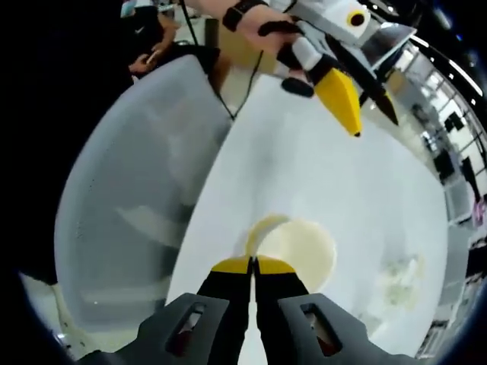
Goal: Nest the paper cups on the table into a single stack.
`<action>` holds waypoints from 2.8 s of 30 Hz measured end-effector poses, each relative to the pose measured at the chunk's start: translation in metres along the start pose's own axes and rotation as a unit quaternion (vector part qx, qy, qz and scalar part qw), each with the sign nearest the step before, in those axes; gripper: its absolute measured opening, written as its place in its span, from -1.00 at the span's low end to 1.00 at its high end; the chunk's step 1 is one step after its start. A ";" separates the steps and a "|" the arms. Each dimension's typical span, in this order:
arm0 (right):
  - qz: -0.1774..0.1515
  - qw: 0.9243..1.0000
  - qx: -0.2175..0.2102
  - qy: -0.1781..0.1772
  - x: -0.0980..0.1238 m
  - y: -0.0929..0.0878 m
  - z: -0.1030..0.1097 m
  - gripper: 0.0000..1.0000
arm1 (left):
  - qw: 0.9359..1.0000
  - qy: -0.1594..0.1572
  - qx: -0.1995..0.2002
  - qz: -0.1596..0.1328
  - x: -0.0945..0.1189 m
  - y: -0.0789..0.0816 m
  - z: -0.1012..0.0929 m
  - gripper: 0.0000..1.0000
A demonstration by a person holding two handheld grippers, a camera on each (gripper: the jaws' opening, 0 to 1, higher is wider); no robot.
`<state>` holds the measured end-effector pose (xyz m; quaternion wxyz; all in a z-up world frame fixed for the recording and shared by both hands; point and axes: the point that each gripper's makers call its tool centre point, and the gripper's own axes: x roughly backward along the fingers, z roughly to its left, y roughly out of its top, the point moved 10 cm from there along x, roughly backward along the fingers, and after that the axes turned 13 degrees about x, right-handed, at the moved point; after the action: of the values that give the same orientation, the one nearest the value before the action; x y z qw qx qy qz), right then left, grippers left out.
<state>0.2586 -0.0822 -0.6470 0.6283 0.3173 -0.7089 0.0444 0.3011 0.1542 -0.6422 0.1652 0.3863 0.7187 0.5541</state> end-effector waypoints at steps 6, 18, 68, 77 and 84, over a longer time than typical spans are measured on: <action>0.004 1.000 0.007 0.004 -0.005 0.000 0.001 -1.00 | 1.000 0.002 0.002 0.002 0.001 -0.004 0.000 0.80; -0.011 0.999 0.048 -0.010 -0.008 0.003 -0.003 -1.00 | 1.000 0.004 0.007 -0.002 -0.001 -0.003 0.002 0.80; -0.123 0.990 -0.057 -0.049 0.002 0.002 -0.001 -0.23 | 1.000 0.007 0.010 -0.006 -0.002 0.002 0.001 0.79; -0.140 0.985 -0.070 -0.068 0.007 0.003 -0.002 -0.15 | 1.000 0.007 0.009 -0.006 -0.002 0.003 0.000 0.80; -0.150 0.980 -0.086 -0.095 0.010 0.002 -0.006 0.19 | 1.000 0.009 0.010 -0.007 -0.002 0.003 0.002 0.79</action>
<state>0.2628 -0.0822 -0.6364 0.5829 0.3677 -0.7107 -0.1416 0.3044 0.1544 -0.6399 0.1592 0.3777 0.7284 0.5491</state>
